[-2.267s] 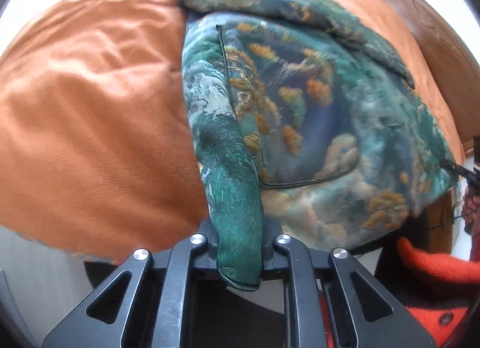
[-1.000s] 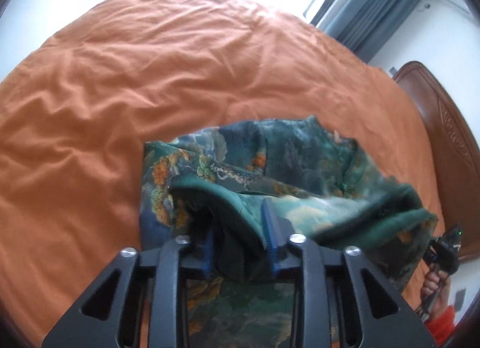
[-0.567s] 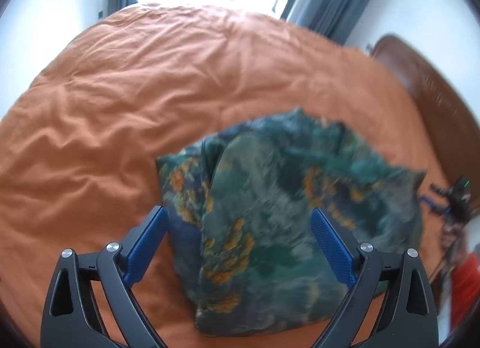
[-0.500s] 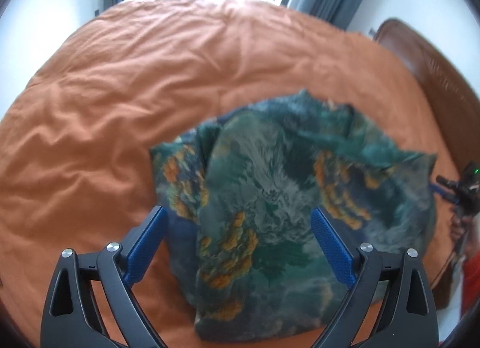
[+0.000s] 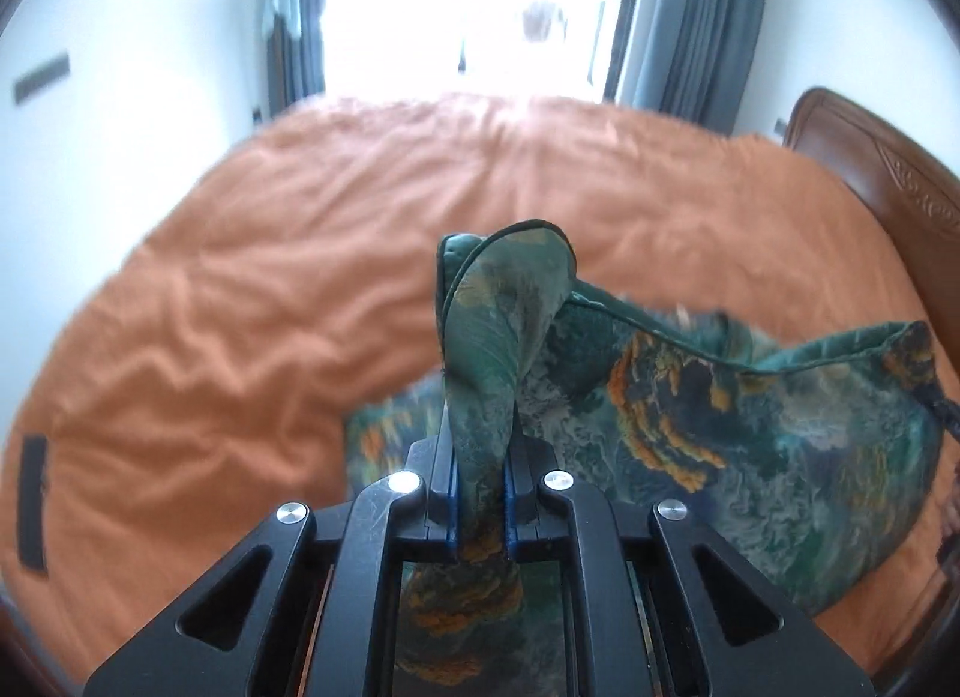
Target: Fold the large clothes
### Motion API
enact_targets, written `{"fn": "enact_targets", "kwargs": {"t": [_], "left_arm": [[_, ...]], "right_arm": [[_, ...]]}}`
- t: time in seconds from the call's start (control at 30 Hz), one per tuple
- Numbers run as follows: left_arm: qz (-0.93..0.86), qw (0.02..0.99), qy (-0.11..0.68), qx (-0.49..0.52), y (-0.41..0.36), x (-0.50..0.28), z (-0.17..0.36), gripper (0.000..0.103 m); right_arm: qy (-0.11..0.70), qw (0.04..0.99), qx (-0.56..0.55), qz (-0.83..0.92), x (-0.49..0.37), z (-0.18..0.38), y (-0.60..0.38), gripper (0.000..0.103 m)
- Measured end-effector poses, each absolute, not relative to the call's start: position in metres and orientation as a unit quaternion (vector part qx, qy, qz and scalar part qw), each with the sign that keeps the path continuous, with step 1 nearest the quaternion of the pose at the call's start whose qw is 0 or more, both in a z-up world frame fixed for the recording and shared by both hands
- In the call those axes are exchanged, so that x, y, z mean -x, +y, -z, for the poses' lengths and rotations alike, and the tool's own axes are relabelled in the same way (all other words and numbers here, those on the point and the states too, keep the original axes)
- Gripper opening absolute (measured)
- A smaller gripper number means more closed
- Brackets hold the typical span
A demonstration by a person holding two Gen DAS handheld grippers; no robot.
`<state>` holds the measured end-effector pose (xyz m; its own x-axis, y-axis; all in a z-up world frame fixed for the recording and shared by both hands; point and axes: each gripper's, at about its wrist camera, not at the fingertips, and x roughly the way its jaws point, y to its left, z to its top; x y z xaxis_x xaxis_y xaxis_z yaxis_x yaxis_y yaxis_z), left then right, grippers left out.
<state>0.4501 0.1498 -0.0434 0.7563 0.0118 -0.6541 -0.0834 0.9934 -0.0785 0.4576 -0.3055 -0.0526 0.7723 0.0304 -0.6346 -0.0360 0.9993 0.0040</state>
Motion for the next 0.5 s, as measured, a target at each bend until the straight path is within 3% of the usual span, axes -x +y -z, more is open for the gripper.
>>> {"fn": "enact_targets", "kwargs": {"t": [0.17,0.37,0.5], "left_arm": [[-0.096,0.952,0.289,-0.024,0.124,-0.488,0.057,0.009],[-0.125,0.915,0.375,-0.086,0.122,-0.531,0.162,0.012],[-0.129,0.914,0.378,-0.076,0.127,-0.528,0.193,0.014]], "right_arm": [[0.296,0.954,0.043,0.029,-0.486,0.052,-0.294,0.011],[0.404,0.912,0.054,0.047,-0.529,0.143,-0.301,0.011],[0.417,0.907,0.052,0.034,-0.529,0.181,-0.300,0.012]]}}
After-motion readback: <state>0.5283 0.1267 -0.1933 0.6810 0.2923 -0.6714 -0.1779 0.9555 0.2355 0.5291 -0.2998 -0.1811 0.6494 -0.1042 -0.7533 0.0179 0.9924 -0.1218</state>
